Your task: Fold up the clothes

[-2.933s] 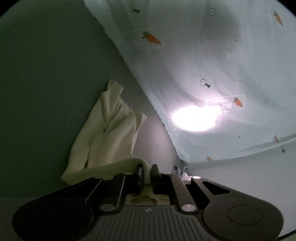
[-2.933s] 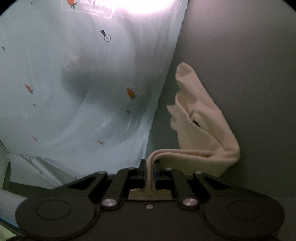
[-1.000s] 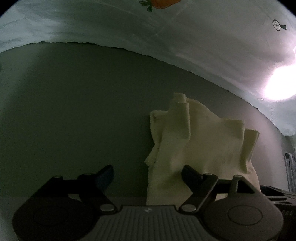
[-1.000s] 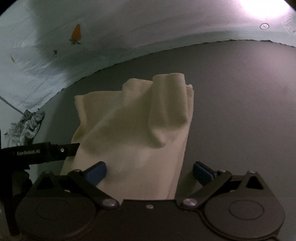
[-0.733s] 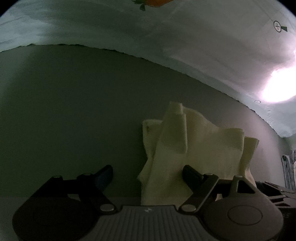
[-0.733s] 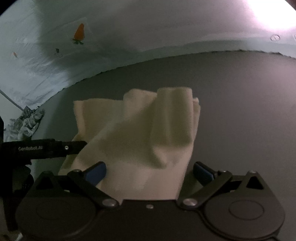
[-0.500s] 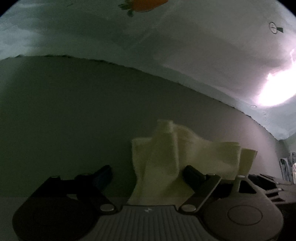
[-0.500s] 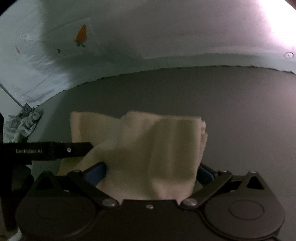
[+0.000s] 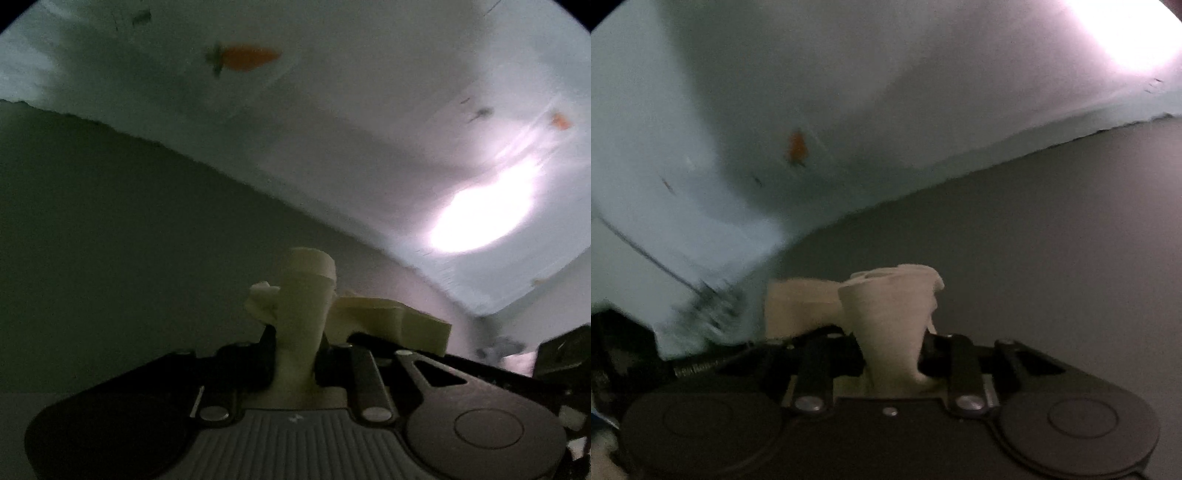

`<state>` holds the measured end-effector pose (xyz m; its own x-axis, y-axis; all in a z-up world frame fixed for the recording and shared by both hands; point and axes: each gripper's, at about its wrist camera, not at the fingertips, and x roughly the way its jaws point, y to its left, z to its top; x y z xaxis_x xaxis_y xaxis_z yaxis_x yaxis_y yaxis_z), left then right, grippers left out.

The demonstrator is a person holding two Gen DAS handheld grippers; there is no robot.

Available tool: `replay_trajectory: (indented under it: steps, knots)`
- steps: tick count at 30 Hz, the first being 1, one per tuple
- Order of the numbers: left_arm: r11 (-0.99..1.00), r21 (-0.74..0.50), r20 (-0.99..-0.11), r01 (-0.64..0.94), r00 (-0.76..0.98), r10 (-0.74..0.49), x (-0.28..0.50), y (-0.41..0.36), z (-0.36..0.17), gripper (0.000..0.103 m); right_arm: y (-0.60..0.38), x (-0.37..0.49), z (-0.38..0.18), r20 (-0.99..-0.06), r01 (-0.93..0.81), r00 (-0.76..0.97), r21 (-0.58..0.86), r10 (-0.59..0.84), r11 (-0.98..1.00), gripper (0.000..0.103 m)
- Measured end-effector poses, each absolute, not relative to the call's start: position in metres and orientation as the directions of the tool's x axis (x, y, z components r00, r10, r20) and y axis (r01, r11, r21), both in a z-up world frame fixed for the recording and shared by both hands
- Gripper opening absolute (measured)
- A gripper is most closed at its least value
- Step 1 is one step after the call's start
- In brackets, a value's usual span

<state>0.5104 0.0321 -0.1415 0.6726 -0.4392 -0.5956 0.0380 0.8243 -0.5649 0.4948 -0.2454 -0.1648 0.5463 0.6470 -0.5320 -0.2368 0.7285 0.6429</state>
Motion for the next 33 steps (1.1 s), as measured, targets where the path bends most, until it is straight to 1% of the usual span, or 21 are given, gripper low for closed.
replay_trajectory:
  steps: [5,8,13,17,20,23,28,33]
  knots:
    - [0.779,-0.620,-0.492,0.097,0.725,-0.481,0.432,0.033,-0.098,0.020,-0.269,0.418,-0.131,-0.391,-0.184,0.609,0.777,0.690,0.603,0.024]
    - [0.766,-0.627,-0.456,0.137,0.733,-0.505,0.393,0.029,-0.079,0.020,-0.282,0.374,-0.123,-0.325,-0.133,0.625,0.852,0.710,0.507,0.024]
    - [0.785,-0.580,-0.434,0.217,0.733,-0.523,0.351,0.021,-0.058,0.020,-0.291,0.324,-0.115,-0.253,-0.080,0.654,0.914,0.713,0.397,0.024]
    - [0.752,-0.601,-0.370,0.269,0.741,-0.561,0.324,0.024,-0.042,0.020,-0.291,0.297,-0.103,-0.187,-0.082,0.686,0.941,0.703,0.330,0.024]
    - [0.728,-0.617,-0.335,0.299,0.737,-0.587,0.307,0.030,-0.034,0.020,-0.288,0.278,-0.091,-0.164,-0.092,0.706,0.944,0.690,0.318,0.024]
    - [0.699,-0.636,-0.315,0.327,0.716,-0.623,0.290,0.032,-0.032,0.020,-0.283,0.257,-0.078,-0.195,-0.091,0.727,0.923,0.658,0.374,0.024]
    - [0.646,-0.671,-0.318,0.364,0.645,-0.695,0.275,0.026,-0.039,0.020,-0.281,0.212,-0.060,-0.298,-0.058,0.776,0.844,0.556,0.534,0.024]
    - [0.597,-0.682,-0.314,0.424,0.567,-0.762,0.260,0.001,-0.044,0.020,-0.300,0.169,-0.058,-0.338,0.020,0.818,0.825,0.466,0.564,0.024]
